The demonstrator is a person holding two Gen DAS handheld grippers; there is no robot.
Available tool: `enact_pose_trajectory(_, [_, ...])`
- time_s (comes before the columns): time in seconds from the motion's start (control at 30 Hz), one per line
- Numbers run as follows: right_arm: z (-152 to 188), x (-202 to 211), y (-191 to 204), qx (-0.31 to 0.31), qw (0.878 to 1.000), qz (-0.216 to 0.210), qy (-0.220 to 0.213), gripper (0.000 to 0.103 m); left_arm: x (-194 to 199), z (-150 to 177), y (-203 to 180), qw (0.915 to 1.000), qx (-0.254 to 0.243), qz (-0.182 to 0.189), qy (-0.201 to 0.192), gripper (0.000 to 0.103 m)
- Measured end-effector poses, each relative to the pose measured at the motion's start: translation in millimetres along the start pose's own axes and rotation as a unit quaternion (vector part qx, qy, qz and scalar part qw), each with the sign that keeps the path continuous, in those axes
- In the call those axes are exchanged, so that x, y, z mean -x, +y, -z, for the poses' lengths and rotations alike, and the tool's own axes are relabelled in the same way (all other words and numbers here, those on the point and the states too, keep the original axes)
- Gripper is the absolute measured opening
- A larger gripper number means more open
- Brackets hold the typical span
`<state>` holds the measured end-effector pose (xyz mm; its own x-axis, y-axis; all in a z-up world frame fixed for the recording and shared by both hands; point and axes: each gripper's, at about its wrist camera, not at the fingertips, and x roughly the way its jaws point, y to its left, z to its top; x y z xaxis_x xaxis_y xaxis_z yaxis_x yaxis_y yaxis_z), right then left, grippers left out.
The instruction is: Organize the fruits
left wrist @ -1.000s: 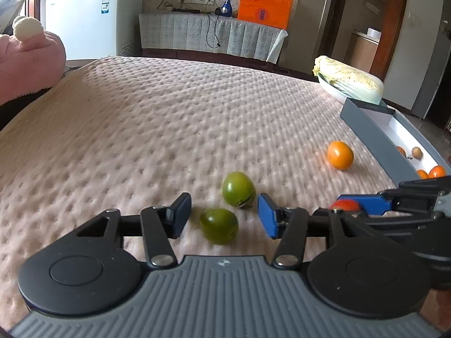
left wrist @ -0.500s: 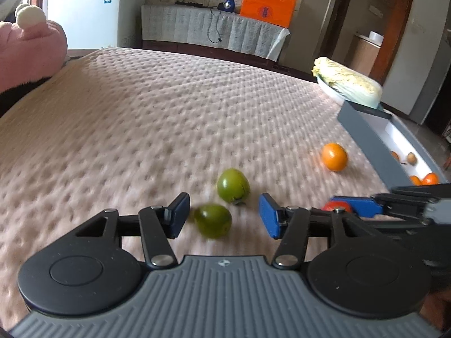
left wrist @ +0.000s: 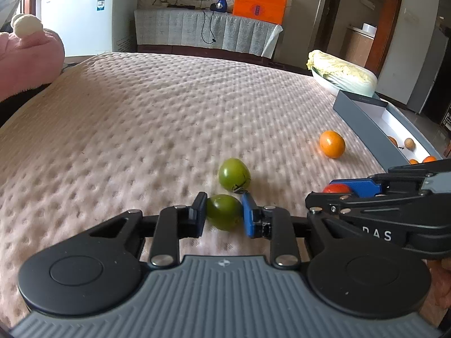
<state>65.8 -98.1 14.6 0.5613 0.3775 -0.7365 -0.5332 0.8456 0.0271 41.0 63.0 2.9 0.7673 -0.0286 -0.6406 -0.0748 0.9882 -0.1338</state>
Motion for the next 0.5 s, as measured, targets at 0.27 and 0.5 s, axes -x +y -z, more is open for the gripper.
enact_pose_trajectory(0.27, [-0.9, 4.2, -4.9, -0.002, 1.0, 0.005, -0.006, 0.033, 12.9, -6.5, -4.1, 0.9997, 0.008, 0.014, -0.018, 0.031])
enact_pose_trajectory(0.5, [-2.9, 16.0, -12.0, -0.015, 0.999, 0.012, -0.032, 0.033, 10.9, -11.7, -21.8, 0.9996, -0.001, 0.025, -0.015, 0.031])
